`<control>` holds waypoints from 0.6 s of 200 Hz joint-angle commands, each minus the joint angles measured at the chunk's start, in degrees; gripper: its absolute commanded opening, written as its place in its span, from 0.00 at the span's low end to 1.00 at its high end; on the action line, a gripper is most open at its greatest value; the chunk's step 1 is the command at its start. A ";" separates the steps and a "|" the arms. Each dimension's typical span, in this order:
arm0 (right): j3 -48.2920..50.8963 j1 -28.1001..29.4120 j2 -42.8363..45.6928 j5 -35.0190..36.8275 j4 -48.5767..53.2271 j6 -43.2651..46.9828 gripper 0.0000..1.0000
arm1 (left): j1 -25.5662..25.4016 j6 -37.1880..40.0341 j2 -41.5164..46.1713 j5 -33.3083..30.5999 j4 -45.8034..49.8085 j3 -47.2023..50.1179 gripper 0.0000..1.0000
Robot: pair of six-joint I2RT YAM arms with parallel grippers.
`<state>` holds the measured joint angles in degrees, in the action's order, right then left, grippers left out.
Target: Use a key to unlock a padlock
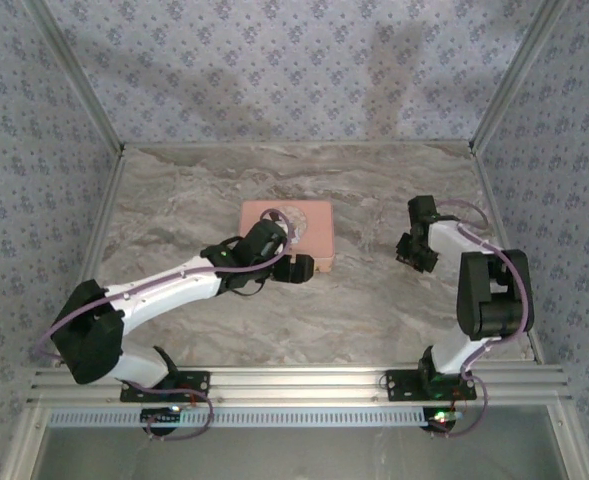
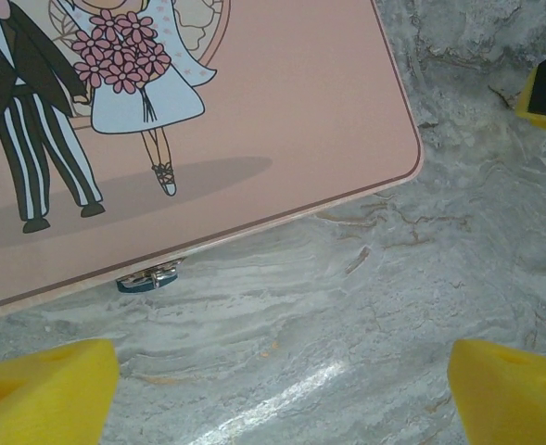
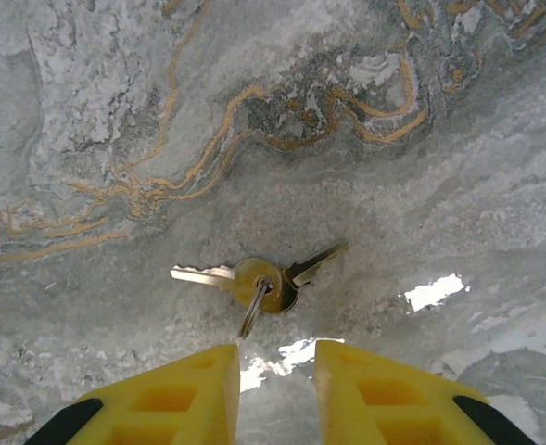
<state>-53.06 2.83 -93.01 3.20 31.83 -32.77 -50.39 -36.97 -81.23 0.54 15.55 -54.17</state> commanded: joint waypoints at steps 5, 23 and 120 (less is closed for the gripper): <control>-1.03 -0.62 -1.63 1.02 -0.26 -1.18 0.28 | -0.37 0.32 0.10 -1.04 0.34 -0.94 0.92; -1.51 -0.69 -2.47 1.45 -0.13 -1.16 0.28 | -0.33 0.11 0.27 -1.00 0.34 -0.68 0.91; -2.49 -1.30 -1.03 1.41 -0.14 -1.01 0.32 | -0.38 -0.56 -0.32 -0.54 -0.52 -0.41 0.91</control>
<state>-54.00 2.26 -94.94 3.29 31.07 -32.80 -50.39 -37.17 -81.23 0.34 15.40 -54.17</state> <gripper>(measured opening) 0.320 0.911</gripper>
